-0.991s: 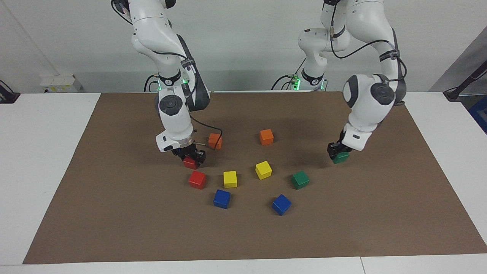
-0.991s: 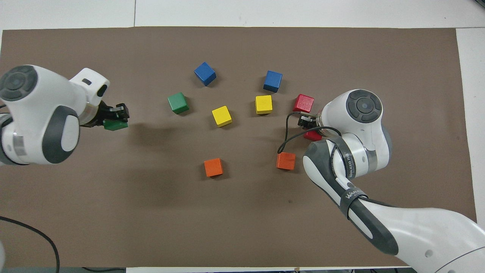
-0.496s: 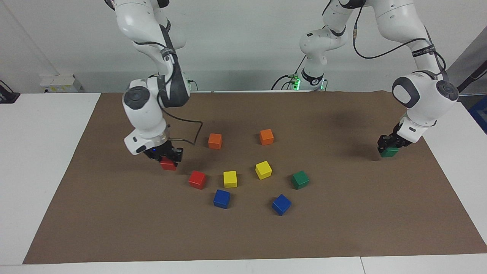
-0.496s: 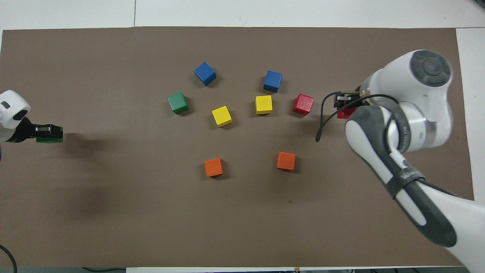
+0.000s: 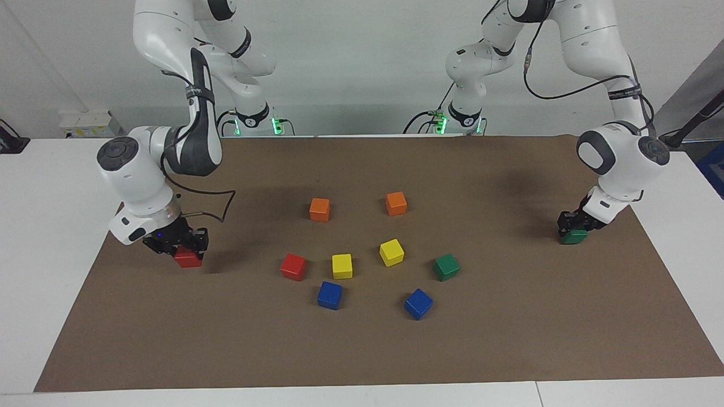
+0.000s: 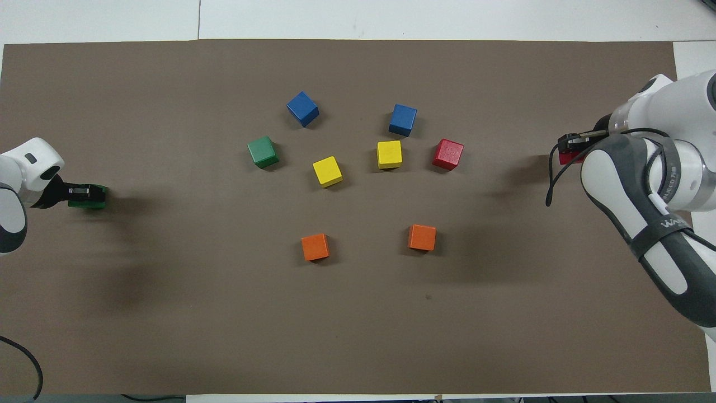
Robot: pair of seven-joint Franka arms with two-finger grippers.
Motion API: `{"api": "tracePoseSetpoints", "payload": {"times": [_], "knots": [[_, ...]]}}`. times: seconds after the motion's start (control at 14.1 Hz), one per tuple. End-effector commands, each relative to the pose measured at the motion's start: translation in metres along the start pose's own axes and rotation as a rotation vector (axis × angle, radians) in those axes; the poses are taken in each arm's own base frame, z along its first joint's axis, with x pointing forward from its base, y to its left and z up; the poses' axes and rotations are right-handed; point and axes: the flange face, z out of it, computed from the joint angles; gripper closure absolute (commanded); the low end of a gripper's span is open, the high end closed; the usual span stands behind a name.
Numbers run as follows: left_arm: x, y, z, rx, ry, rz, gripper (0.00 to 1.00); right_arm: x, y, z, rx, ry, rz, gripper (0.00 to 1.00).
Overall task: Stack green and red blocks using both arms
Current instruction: 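Set green down with the left gripper while the right gripper lowers red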
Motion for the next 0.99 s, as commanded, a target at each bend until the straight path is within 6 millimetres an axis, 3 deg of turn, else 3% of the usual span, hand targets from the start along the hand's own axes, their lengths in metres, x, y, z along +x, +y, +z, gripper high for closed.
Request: {"api": "tracePoseSetpoints", "payload": {"times": [0.0,0.14,0.21,0.28,0.64,0.78,0.92], "knots": [[-0.004,0.001,0.002,0.010,0.025,0.021,1.00,-0.016,-0.005,0.020,0.013,-0.022,-0.055,1.00],[-0.006,0.003,0.005,0.014,0.031,0.035,1.00,-0.024,0.002,0.027,0.014,-0.030,-0.087,1.00],[-0.008,0.003,0.007,0.016,0.036,0.052,0.81,-0.026,0.005,0.028,0.015,-0.032,-0.096,1.00],[-0.009,0.002,0.008,0.016,0.036,0.064,0.01,-0.027,0.006,0.029,0.015,-0.035,-0.104,1.00],[-0.005,-0.001,0.001,0.015,0.034,0.060,0.00,-0.030,0.014,0.037,0.017,-0.046,-0.106,1.00],[0.008,-0.002,-0.019,0.011,0.026,0.064,0.00,-0.032,0.015,0.040,0.018,-0.047,-0.103,1.00],[0.028,-0.001,-0.054,0.002,0.011,0.072,0.00,-0.034,0.015,0.044,0.015,-0.040,-0.102,1.00]]}}
